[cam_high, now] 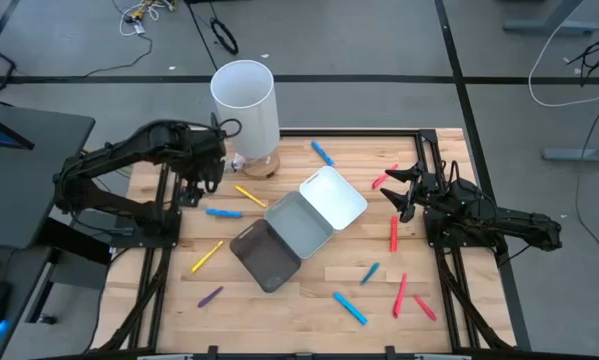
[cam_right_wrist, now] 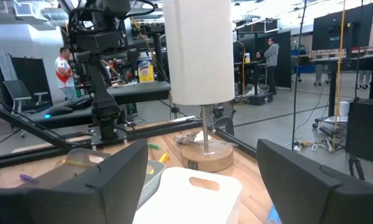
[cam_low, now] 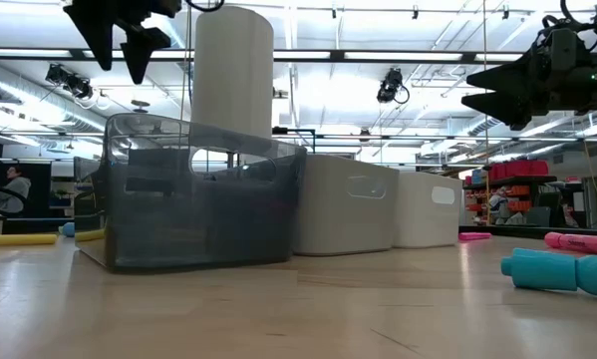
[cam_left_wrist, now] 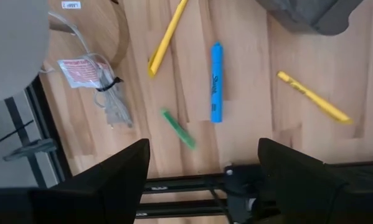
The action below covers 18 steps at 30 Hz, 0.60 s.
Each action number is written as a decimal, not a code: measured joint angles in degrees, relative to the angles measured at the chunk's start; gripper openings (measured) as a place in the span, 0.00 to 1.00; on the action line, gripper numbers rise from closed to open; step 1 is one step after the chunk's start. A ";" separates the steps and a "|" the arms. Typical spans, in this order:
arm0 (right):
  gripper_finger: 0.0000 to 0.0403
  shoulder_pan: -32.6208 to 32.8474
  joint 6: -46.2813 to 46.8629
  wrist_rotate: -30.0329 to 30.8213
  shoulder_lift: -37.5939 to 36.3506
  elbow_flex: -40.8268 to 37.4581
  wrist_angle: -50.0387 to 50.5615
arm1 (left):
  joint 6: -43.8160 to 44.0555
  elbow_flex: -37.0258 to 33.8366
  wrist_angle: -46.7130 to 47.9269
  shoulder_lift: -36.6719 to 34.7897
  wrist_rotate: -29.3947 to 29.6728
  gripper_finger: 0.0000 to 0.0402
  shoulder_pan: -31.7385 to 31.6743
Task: Pick & Place Markers
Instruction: Put the middle blue highlighter into the black bin
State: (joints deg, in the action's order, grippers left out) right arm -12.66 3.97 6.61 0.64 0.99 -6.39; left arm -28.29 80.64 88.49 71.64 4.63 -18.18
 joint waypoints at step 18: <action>0.75 0.00 0.02 0.00 0.00 0.00 -0.04 | -0.34 -3.93 -1.78 2.28 0.02 0.76 -1.46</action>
State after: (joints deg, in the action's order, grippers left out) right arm -12.67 3.99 6.61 0.64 0.99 -6.44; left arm -28.64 76.72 86.70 73.92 4.65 -19.64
